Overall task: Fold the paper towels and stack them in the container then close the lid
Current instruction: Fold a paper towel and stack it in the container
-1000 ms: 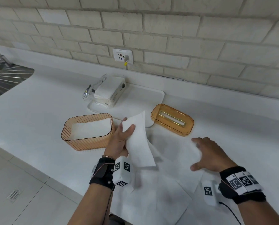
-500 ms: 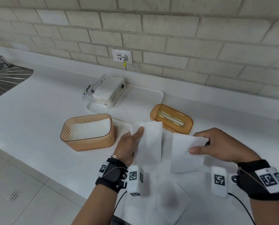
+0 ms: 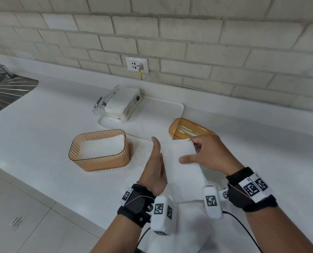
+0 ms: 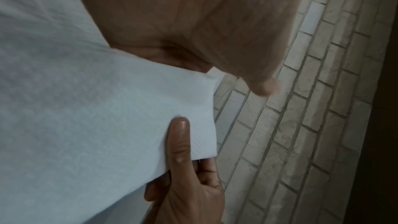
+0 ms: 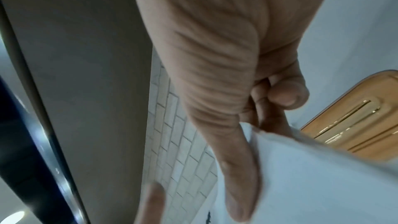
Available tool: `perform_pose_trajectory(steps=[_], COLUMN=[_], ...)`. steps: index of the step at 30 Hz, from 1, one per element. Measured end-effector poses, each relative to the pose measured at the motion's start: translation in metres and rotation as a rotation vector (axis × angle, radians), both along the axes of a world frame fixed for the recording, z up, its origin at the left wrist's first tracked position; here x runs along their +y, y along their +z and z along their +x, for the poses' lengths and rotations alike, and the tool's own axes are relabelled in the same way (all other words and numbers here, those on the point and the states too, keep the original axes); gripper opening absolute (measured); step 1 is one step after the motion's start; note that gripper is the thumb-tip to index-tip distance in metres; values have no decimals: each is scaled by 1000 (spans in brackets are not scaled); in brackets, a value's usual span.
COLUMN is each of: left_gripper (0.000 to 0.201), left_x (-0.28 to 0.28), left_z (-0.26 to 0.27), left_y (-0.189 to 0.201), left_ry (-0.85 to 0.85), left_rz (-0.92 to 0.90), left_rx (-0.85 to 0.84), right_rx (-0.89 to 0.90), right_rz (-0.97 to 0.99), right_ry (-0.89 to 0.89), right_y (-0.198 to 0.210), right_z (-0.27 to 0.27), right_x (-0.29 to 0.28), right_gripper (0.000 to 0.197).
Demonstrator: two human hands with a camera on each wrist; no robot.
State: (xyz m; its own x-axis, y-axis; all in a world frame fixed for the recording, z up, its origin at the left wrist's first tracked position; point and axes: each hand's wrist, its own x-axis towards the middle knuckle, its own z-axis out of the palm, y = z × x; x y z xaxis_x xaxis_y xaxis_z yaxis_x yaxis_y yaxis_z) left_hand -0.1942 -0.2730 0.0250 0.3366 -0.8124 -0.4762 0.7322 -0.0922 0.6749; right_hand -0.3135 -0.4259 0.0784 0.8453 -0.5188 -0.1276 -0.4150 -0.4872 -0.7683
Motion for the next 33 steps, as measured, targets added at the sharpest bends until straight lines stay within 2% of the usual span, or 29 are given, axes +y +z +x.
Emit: perform_pose_trajectory(steps=[1, 4, 6, 8, 9, 10, 12, 13, 14, 15, 17, 19, 21, 23, 28, 33], left_gripper=[93, 68, 57, 52, 51, 50, 46, 45, 47, 48, 43, 33, 27, 23, 27, 38], left_x=[2, 4, 4, 2, 1, 1, 1, 1, 2, 4, 7, 10, 8, 2, -23, -32], left_z=[-1, -3, -1, 3, 5, 6, 7, 8, 10, 12, 20, 26, 29, 28, 23, 19], left_y=[-2, -14, -22, -22, -20, -18, -14, -13, -12, -12, -16, -20, -27, -33, -39, -46], left_ry=[-28, -44, 11, 89, 118, 149, 211, 228, 246, 267, 289, 234, 190, 172, 118, 38], left_rz=[-20, -54, -67, -112, -149, -178, -181, -182, -176, -141, -17, 97, 145, 147, 212, 188], left_rx=[-8, -141, -134, -45, -4, 22, 27, 13, -14, -64, -254, -508, -683, -781, -837, -802], right_rx=[-1, -44, -109, -98, -65, -35, -48, -81, -126, -174, -288, -362, -383, -380, -361, -352], right_rz=[-23, -104, -63, 178, 339, 477, 647, 673, 690, 711, 764, 765, 674, 573, 434, 455], right_ry=[-2, -56, -162, -177, -139, -79, 20, -9, -80, -161, -292, -354, -344, -318, -334, -337], right_y=[-5, -11, -15, -23, -29, -35, -44, -46, -50, -55, -67, -71, -73, -72, -81, -92], right_z=[1, 2, -1, -8, -12, -17, -26, -28, -30, -30, -30, -29, -29, -28, -35, -45], right_x=[0, 3, 4, 3, 2, 1, 4, 8, 10, 10, 6, 3, 2, 1, -10, -14], right_gripper=[38, 44, 71, 105, 114, 112, 76, 55, 43, 40, 45, 40, 28, 22, 19, 42])
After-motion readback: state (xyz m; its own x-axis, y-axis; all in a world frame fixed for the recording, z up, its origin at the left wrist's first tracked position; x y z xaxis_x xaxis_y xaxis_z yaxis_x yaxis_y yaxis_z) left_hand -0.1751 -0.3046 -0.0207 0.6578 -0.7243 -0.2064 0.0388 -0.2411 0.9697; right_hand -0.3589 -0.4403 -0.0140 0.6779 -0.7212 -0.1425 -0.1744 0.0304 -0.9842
